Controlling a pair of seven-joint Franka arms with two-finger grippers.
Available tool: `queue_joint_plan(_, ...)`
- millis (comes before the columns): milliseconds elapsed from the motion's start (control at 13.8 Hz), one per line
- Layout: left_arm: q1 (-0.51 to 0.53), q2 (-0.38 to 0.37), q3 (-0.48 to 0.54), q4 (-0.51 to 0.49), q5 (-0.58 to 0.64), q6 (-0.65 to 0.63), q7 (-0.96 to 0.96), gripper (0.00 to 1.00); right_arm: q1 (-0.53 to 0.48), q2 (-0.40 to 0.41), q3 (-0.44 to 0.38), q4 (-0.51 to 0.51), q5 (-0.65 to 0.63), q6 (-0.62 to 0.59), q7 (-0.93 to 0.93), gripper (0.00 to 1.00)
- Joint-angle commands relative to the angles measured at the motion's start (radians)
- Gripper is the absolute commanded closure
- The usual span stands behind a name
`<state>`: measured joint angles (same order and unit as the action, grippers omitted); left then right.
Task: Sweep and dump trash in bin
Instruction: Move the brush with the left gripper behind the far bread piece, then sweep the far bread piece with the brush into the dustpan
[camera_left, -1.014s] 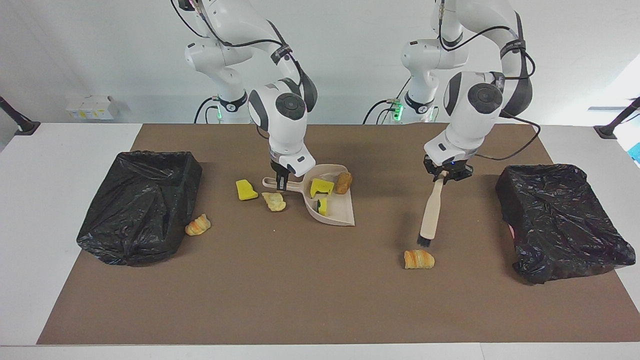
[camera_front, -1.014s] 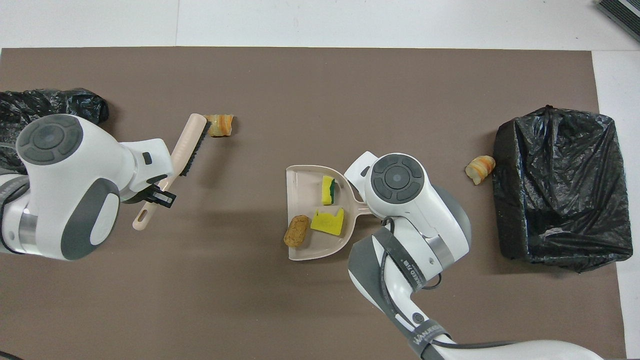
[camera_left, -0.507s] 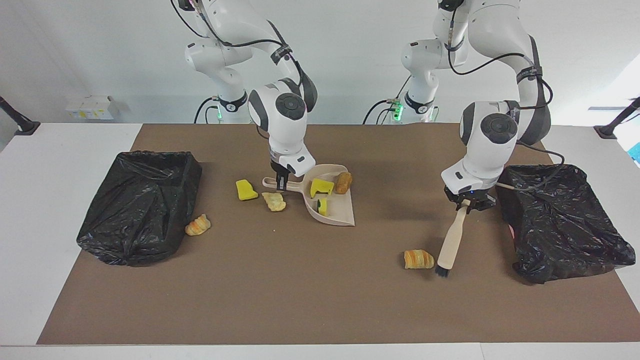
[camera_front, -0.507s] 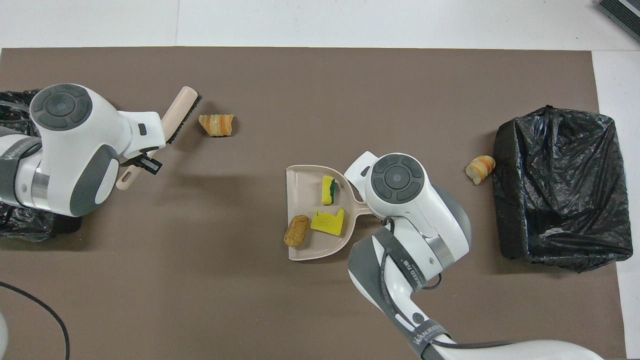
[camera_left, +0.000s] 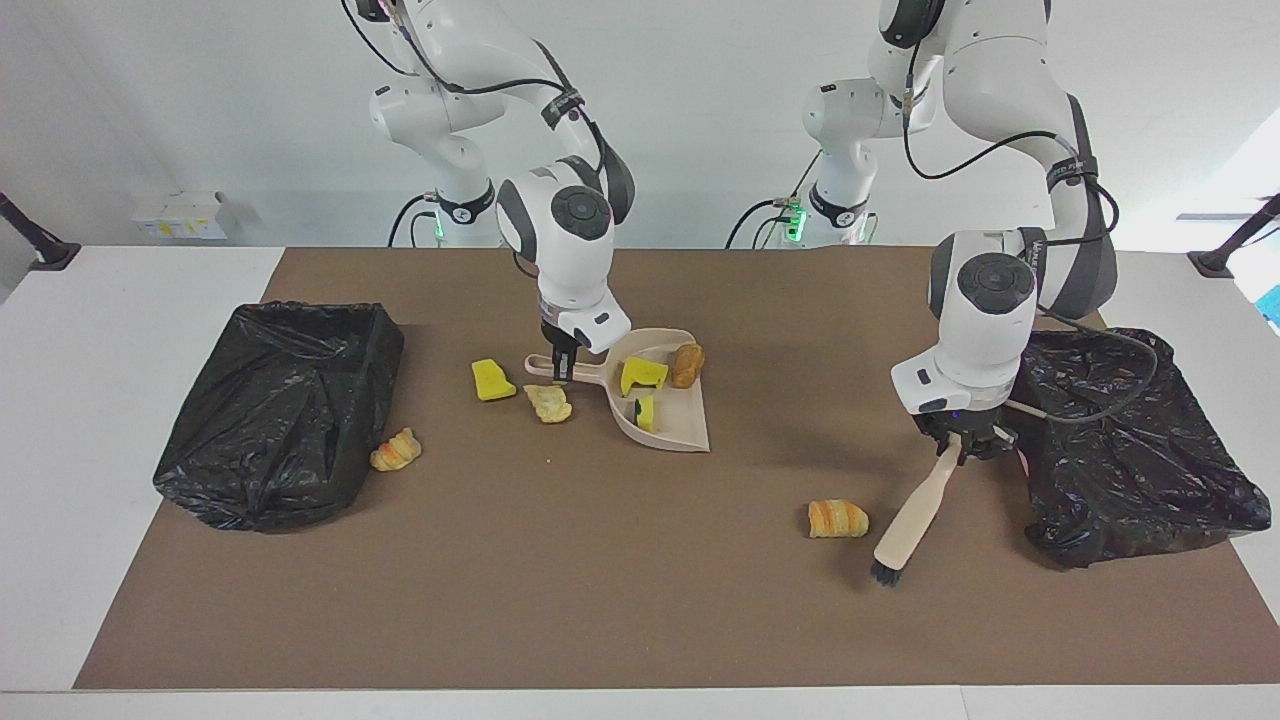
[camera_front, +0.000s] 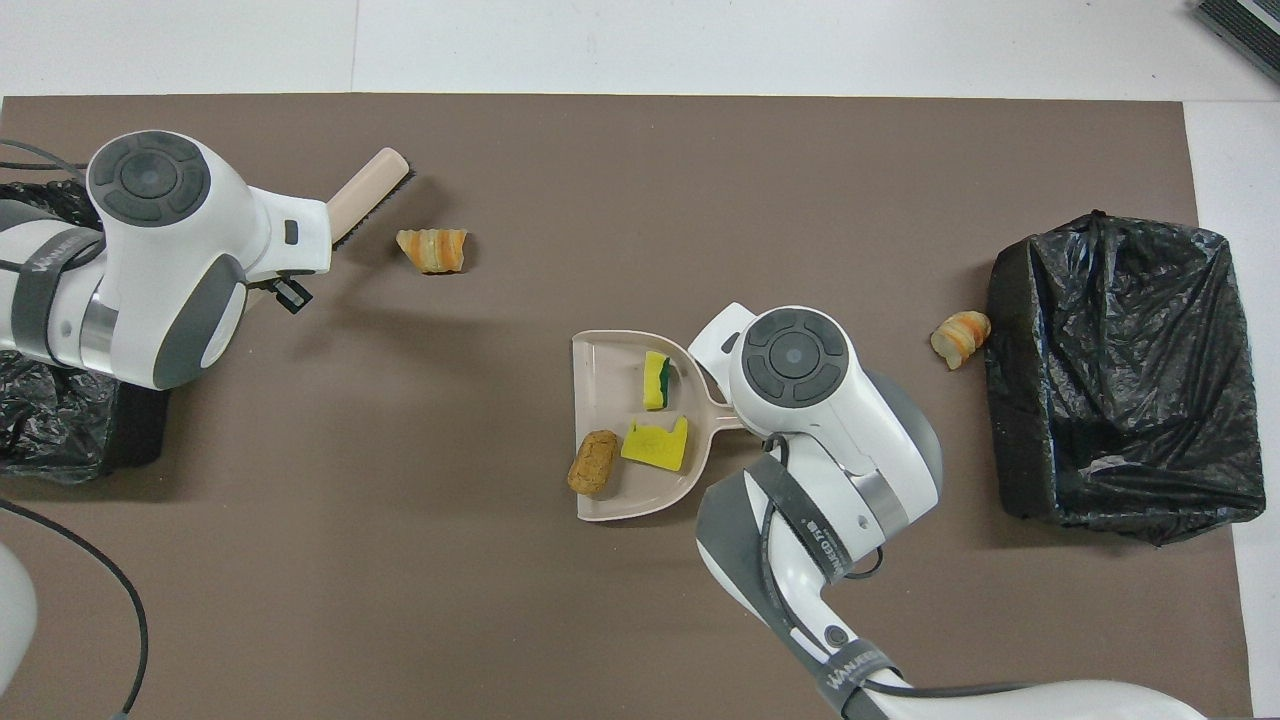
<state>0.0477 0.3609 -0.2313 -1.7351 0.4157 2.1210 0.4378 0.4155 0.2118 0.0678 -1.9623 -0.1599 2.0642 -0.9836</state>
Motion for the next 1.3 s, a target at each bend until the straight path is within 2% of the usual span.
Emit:
queue_joint_plan(0, -0.014, 0.015, -0.002, 0.000, 0.057, 0.013, 0.048, 1.00, -0.001, 0.004, 0.004, -0.012, -0.020, 0.036, 0.043, 1.00)
queue_joint_plan(145, -0.020, 0.010, -0.002, -0.029, 0.064, 0.005, 0.061, 1.00, -0.001, 0.004, 0.004, -0.012, -0.020, 0.036, 0.043, 1.00)
queue_joint_plan(290, -0.022, -0.019, -0.003, -0.104, 0.064, 0.016, 0.117, 1.00, -0.001, 0.004, 0.004, -0.012, -0.020, 0.036, 0.043, 1.00)
queue_joint_plan(724, -0.058, -0.069, -0.016, -0.168, 0.052, -0.067, 0.141, 1.00, -0.001, 0.003, 0.004, -0.012, -0.020, 0.036, 0.043, 1.00)
queue_joint_plan(942, -0.087, -0.111, -0.017, -0.233, 0.049, -0.087, 0.142, 1.00, -0.001, 0.003, 0.004, -0.012, -0.020, 0.036, 0.043, 1.00)
queue_joint_plan(1232, -0.118, -0.161, -0.019, -0.319, -0.036, -0.092, 0.122, 1.00, -0.001, 0.004, 0.004, -0.013, -0.020, 0.036, 0.043, 1.00)
